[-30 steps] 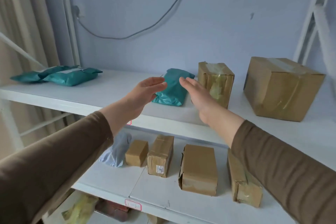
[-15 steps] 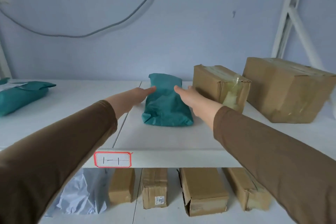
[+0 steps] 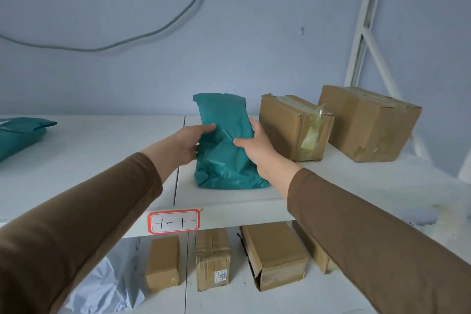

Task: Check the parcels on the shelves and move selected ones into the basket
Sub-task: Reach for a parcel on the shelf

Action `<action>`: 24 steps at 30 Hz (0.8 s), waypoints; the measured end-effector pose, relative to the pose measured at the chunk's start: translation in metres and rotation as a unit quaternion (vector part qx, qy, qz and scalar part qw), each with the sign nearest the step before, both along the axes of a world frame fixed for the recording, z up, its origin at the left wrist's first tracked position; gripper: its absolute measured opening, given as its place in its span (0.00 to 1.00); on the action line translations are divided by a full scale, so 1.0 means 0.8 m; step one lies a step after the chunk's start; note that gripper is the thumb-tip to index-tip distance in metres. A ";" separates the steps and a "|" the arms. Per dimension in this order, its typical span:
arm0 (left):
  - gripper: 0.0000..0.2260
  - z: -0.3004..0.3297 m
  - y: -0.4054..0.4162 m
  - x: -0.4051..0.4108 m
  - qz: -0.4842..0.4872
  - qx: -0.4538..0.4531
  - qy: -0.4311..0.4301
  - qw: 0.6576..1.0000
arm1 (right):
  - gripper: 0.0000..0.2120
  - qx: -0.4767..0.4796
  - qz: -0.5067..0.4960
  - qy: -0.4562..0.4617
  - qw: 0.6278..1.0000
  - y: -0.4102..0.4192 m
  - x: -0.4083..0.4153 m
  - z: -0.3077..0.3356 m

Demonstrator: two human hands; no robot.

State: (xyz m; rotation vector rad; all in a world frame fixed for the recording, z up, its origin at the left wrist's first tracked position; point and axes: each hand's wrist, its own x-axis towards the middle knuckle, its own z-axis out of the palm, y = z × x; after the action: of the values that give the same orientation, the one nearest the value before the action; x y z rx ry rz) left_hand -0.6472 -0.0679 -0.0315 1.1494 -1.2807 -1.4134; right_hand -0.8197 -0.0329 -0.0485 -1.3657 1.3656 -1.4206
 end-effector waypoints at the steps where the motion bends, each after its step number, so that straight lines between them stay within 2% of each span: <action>1: 0.12 -0.001 0.014 0.002 -0.005 0.002 0.022 1.000 | 0.33 -0.020 0.010 0.001 1.000 0.016 -0.003 -0.002; 6: 0.28 -0.001 0.097 0.006 -0.040 -0.010 0.086 0.995 | 0.34 -0.092 0.084 0.068 0.990 0.121 -0.043 0.001; 8: 0.29 0.000 0.133 0.000 -0.045 -0.019 0.127 0.991 | 0.32 -0.096 0.120 0.122 0.981 0.162 -0.066 0.008; 10: 0.25 -0.001 0.169 -0.012 -0.032 -0.031 0.174 0.984 | 0.30 -0.106 0.128 0.197 0.966 0.198 -0.088 0.015; 13: 0.17 -0.007 0.222 -0.036 -0.009 -0.046 0.233 0.971 | 0.27 -0.166 0.025 0.353 0.921 0.238 -0.113 0.019; 15: 0.17 -0.009 0.253 -0.052 0.006 -0.070 0.260 0.963 | 0.27 -0.212 -0.083 0.402 0.887 0.254 -0.127 0.018; 17: 0.18 -0.006 0.279 -0.068 0.046 -0.119 0.281 0.951 | 0.28 -0.241 -0.156 0.383 0.878 0.264 -0.137 0.016; 20: 0.17 0.005 0.302 -0.086 0.132 -0.263 0.254 0.922 | 0.24 -0.218 -0.138 0.237 0.937 0.278 -0.146 0.021; 22: 0.17 0.010 0.309 -0.089 0.166 -0.405 0.155 0.886 | 0.18 -0.180 -0.086 0.106 0.974 0.297 -0.148 0.033; 23: 0.20 0.010 0.309 -0.087 0.174 -0.484 0.069 0.855 | 0.16 -0.158 -0.047 0.030 0.986 0.306 -0.148 0.040; 24: 0.22 0.008 0.305 -0.083 0.175 -0.571 -0.037 0.801 | 0.16 -0.129 -0.007 -0.041 0.991 0.315 -0.151 0.047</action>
State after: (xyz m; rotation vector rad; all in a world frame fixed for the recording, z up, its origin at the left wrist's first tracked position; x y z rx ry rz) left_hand -0.7136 0.1760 -0.0248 0.5135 -1.5027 -0.1502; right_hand -0.9405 0.2189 -0.0113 -1.4431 1.1698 -1.6909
